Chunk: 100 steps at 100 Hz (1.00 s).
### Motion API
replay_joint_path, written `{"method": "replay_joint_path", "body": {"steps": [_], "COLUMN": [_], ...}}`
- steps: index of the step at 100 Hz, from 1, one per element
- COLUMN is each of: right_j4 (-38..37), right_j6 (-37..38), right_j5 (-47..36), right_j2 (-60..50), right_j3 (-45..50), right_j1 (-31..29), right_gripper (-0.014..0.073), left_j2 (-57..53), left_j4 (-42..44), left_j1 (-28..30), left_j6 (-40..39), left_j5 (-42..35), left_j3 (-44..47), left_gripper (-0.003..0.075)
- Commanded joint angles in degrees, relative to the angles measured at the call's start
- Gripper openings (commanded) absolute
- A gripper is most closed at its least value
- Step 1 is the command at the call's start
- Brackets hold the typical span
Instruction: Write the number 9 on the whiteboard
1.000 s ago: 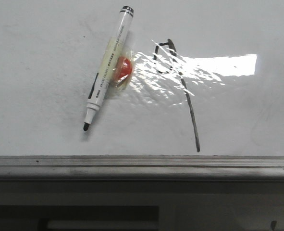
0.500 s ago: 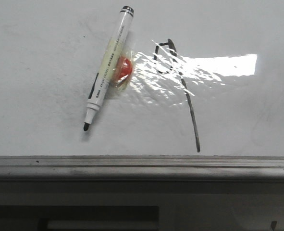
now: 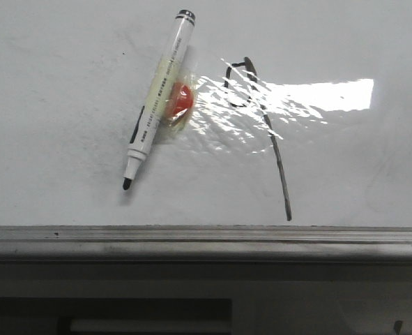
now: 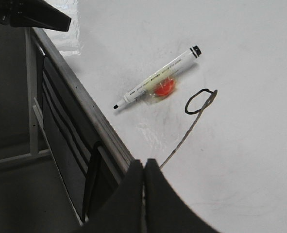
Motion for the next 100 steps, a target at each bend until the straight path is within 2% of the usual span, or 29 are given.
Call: {"method": "replay_joint_path", "body": {"steps": [1,6,18,23,32,45,58,76,86,100], "right_j4": [-0.07,-0.07,-0.07,-0.07,-0.07,-0.07,-0.07,-0.07,-0.07,-0.07], "right_j6": [0.04,0.04,0.04,0.04,0.04,0.04,0.04,0.04,0.04,0.04], "right_j5": [-4.99,-4.99,-4.99,-4.99,-4.99,-4.99,-4.99,-4.99,-5.10,-5.10], "right_j2": [0.43,0.43,0.43,0.43,0.43,0.43,0.43,0.43,0.43,0.43], "right_j3": [-1.63,-1.63,-1.63,-1.63,-1.63,-1.63,-1.63,-1.63,-1.63,-1.63], "right_j1": [-0.46,-0.46,-0.46,-0.46,-0.46,-0.46,-0.46,-0.46,-0.46,-0.46], "right_gripper": [-0.0062,-0.0062,-0.0062,-0.0062,-0.0062,-0.0062,-0.0062,-0.0062,-0.0062,-0.0062], "left_j2": [0.36,0.36,-0.34,-1.52,-4.12,-10.56,-16.98,-23.04,-22.75,-22.75], "left_j4": [14.92,24.29,47.66,55.44,64.63,67.17,67.17,67.17,66.77,66.51], "left_j1": [1.49,3.34,11.24,15.16,22.18,30.30,34.83,37.71,38.51,38.83], "left_j6": [-4.99,-10.80,-31.16,-39.70,-47.53,-50.01,-51.10,-56.94,-60.81,-60.94], "left_j5": [-3.80,-5.06,-3.41,-1.07,3.35,6.39,11.01,25.89,28.80,29.53], "left_j3": [0.02,0.91,1.89,1.89,1.99,3.67,6.00,7.69,8.61,8.61], "left_gripper": [-0.0020,-0.0020,-0.0020,-0.0020,-0.0020,-0.0020,-0.0020,-0.0020,-0.0020,-0.0020]}}
